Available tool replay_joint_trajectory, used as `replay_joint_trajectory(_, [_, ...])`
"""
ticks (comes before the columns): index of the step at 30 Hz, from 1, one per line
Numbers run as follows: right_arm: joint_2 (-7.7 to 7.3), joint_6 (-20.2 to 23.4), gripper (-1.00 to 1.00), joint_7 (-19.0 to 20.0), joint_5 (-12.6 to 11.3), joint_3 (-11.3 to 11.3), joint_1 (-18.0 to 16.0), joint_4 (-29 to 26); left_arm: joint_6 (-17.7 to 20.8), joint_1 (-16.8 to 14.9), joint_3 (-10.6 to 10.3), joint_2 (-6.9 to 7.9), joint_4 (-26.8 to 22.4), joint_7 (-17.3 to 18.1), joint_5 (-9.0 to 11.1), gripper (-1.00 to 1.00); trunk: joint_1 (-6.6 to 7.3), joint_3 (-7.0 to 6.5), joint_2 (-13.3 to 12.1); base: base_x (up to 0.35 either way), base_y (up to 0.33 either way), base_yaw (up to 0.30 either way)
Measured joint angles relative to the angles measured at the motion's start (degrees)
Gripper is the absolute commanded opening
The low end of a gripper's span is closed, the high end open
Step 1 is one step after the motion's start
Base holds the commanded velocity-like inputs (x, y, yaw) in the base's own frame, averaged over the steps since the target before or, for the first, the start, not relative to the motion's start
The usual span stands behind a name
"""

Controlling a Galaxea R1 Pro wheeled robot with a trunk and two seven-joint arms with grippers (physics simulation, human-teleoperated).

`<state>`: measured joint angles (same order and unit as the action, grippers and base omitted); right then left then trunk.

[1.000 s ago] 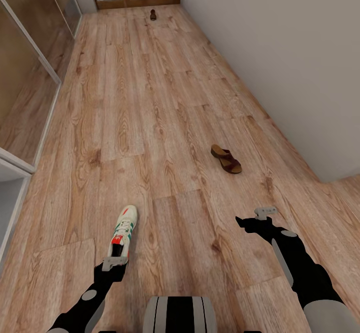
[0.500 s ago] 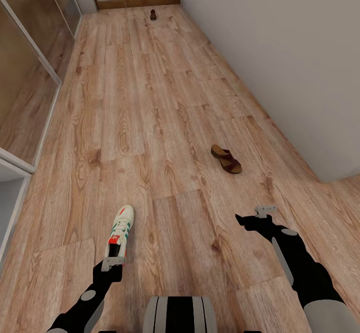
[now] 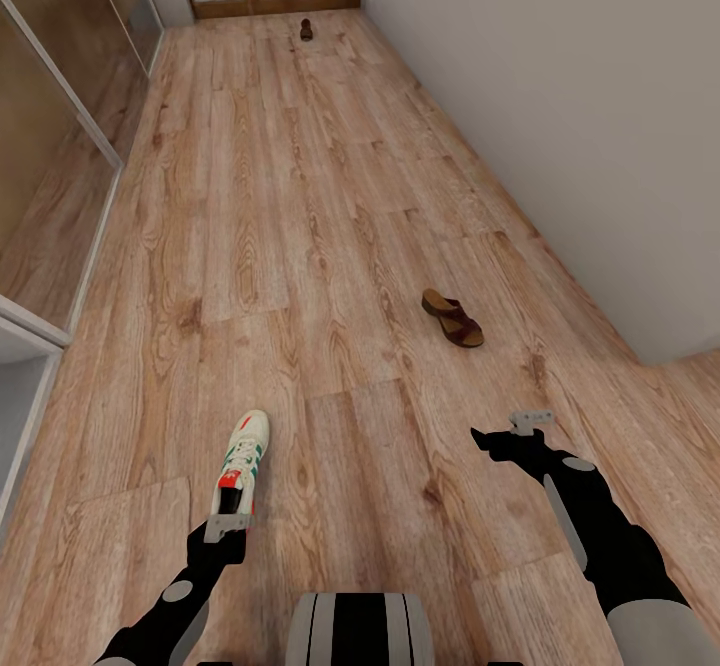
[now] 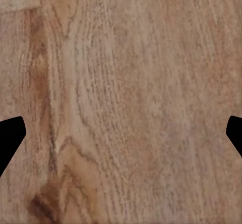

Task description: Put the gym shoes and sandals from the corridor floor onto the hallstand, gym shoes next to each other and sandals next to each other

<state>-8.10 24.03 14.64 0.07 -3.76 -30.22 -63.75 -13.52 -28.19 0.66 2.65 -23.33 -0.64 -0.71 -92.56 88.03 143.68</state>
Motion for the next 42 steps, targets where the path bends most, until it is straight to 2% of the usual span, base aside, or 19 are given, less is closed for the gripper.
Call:
replay_joint_trajectory(7, [0.00, 0.0, 1.00, 0.0, 0.0, 0.0, 0.0, 0.1, -0.3, 0.2, 0.0, -0.08, 0.0, 0.1, 0.0, -1.00, 0.00, 0.00, 0.0, 0.000, 0.000, 0.000])
replay_joint_trajectory(42, [0.18, -0.4, 1.00, 0.0, 0.0, 0.2, 0.2, 0.3, -0.5, 0.0, 0.3, 0.00, 0.0, 0.3, 0.0, -1.00, 1.09, -7.77, -0.8, 0.000, 0.000, 0.000])
